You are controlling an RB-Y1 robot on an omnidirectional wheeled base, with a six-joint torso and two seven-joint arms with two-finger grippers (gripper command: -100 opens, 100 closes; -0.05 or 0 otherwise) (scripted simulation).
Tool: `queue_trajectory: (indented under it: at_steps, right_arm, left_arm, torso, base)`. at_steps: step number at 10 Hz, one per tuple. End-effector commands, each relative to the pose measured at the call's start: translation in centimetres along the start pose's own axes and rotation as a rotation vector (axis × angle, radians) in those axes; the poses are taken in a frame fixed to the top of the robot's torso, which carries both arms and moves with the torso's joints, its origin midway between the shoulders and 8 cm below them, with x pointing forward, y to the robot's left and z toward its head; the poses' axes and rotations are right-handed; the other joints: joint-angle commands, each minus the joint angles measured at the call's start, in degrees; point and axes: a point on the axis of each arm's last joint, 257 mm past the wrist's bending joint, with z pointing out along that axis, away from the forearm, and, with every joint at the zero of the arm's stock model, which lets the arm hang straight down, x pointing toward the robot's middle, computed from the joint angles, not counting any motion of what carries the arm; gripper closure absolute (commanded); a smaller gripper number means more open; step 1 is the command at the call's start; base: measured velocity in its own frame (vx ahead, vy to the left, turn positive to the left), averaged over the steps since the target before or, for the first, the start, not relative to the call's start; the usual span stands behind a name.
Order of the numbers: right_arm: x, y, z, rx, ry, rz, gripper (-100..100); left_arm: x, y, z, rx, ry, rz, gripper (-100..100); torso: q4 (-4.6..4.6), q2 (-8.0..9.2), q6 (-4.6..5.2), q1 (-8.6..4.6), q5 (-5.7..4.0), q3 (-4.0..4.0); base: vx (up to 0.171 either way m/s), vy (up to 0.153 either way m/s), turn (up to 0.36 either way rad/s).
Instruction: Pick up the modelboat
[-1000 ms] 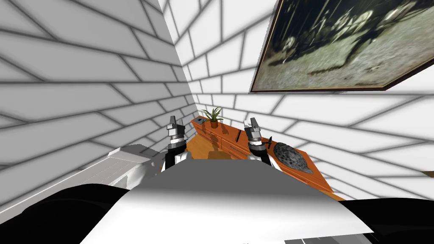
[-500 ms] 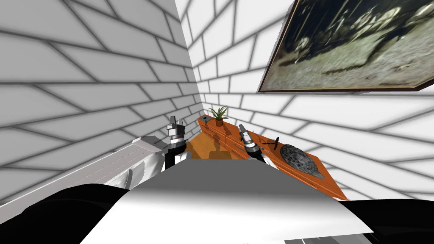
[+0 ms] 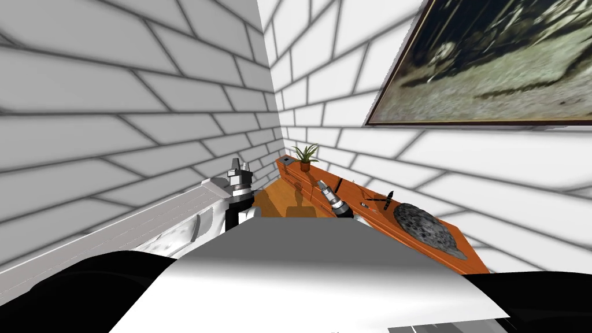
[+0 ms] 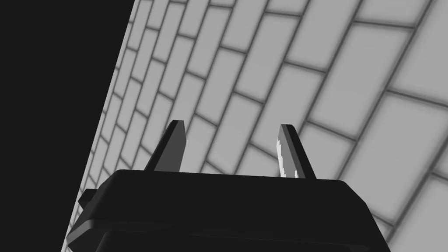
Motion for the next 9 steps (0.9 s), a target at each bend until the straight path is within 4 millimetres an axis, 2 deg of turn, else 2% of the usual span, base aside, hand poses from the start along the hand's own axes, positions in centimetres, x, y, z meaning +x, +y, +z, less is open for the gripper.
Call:
queue_trajectory:
  at_steps: [1, 2, 3, 4, 5, 6, 7, 8, 9]
  right_arm:
    - [2.7, -1.7, -0.8, 0.031, 0.089, -0.067, -100]
    - [2.9, -2.2, -1.1, 0.042, 0.095, -0.068, -100]
    - [5.2, -3.5, -2.3, 0.063, 0.175, -0.124, -100]
    - [5.3, -3.8, -2.5, 0.069, 0.178, -0.126, -100]
    - [7.4, -5.0, -3.9, 0.084, 0.259, -0.18, -100]
    - [7.6, -5.4, -4.2, 0.093, 0.265, -0.187, -100]
    - [9.6, -6.5, -5.8, 0.102, 0.347, -0.242, -100]
    - [9.8, -7.0, -6.2, 0.113, 0.355, -0.252, -100]
    - [11.8, -8.7, -8.5, 0.131, 0.449, -0.315, -100]
  left_arm:
    - [0.0, 0.0, 0.0, 0.0, 0.0, 0.0, 0]
    - [0.0, 0.0, 0.0, 0.0, 0.0, 0.0, 0]
    - [0.0, 0.0, 0.0, 0.0, 0.0, 0.0, 0]
    - [0.0, 0.0, 0.0, 0.0, 0.0, 0.0, 0]
    - [0.0, 0.0, 0.0, 0.0, 0.0, 0.0, 0]
    - [0.0, 0.0, 0.0, 0.0, 0.0, 0.0, 0]
    - [0.0, 0.0, 0.0, 0.0, 0.0, 0.0, 0]
    - [0.0, 0.0, 0.0, 0.0, 0.0, 0.0, 0]
    - [0.0, 0.0, 0.0, 0.0, 0.0, 0.0, 0]
  torso:
    - [0.0, 0.0, 0.0, 0.0, 0.0, 0.0]
    - [-0.01, -0.05, -0.03, -0.02, -0.01, -0.03]
    - [-0.02, -0.08, 0.0, -0.07, -0.02, -0.04]
    - [-0.02, -0.07, -0.02, -0.05, -0.01, -0.04]
    - [-0.02, -0.11, 0.01, -0.09, -0.02, -0.06]
    - [-0.03, -0.13, -0.03, -0.06, -0.02, -0.07]
    - [-0.03, -0.13, 0.02, -0.1, -0.02, -0.08]
    - [-0.04, -0.16, -0.01, -0.11, -0.03, -0.09]
    - [-0.04, -0.17, 0.01, -0.13, -0.02, -0.1]
  base:
    - [-0.034, 0.041, 0.179]
    - [-0.024, 0.028, 0.097]
    - [-0.023, 0.038, 0.251]
    - [-0.017, 0.027, 0.081]
    - [-0.013, 0.036, 0.19]
    - [-0.006, 0.023, 0.108]
    - [-0.002, 0.022, 0.168]
    - [0.002, 0.017, 0.13]
    - [0.008, 0.02, 0.26]
